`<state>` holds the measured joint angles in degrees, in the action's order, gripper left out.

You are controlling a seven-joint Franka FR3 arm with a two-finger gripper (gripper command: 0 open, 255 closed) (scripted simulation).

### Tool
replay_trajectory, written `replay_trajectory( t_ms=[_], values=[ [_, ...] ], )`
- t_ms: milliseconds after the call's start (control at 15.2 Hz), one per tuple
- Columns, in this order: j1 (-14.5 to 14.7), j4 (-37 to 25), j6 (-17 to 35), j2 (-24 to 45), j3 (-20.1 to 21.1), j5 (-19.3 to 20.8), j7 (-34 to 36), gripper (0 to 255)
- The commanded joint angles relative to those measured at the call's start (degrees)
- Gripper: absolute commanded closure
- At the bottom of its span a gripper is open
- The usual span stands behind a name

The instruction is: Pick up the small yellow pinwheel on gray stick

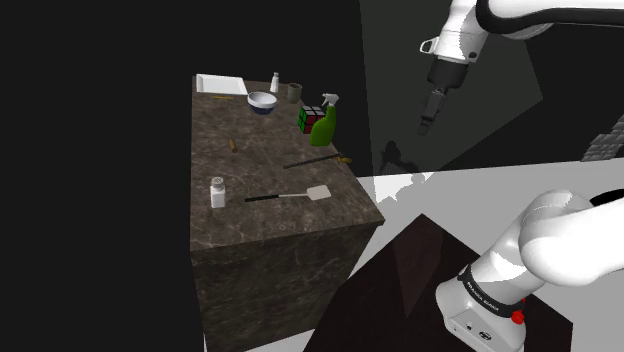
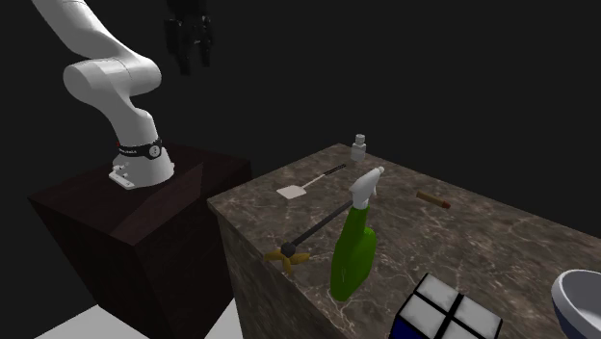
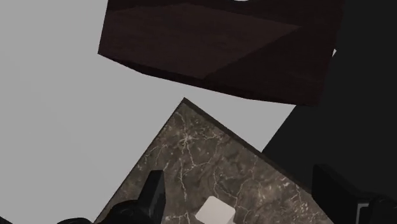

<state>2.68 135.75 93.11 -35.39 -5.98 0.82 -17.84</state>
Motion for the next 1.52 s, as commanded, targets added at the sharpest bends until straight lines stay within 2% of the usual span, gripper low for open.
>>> replay_trajectory(
  t_ms=[0,726,1452],
  values=[
    [0.5,-0.27,3.08,3.67,-1.32,1.43,-4.12,0],
    [2.82,-7.05,18.24,26.35,-5.88,5.37,-23.73,0],
    [3.12,-21.56,28.28,50.46,-5.2,6.06,-40.2,0]
  ],
)
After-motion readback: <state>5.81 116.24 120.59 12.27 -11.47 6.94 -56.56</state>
